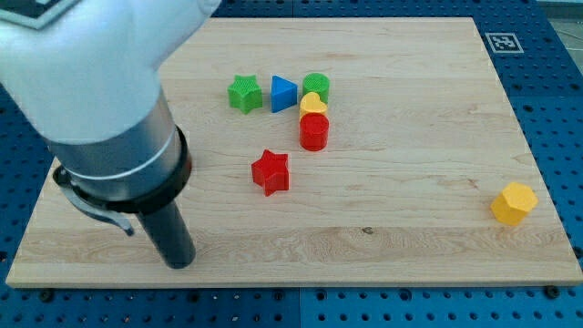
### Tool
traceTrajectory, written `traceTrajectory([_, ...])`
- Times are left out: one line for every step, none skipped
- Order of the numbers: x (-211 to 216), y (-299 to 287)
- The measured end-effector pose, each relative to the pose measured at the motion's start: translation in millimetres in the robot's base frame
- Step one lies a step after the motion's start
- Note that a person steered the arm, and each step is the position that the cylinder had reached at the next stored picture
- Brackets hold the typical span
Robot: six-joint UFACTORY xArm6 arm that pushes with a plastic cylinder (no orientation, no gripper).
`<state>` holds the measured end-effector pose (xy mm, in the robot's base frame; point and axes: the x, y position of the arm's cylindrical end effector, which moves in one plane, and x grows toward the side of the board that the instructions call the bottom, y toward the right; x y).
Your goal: Push blue cube into red star
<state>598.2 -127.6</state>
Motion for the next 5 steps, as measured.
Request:
traceTrajectory([-8.3,-9.8])
traceTrajectory([-15.4,-43.7])
traceTrajectory([-33.4,-75.8])
traceTrajectory([-53.8,-84.8])
traceTrajectory([-75.4,-99.8])
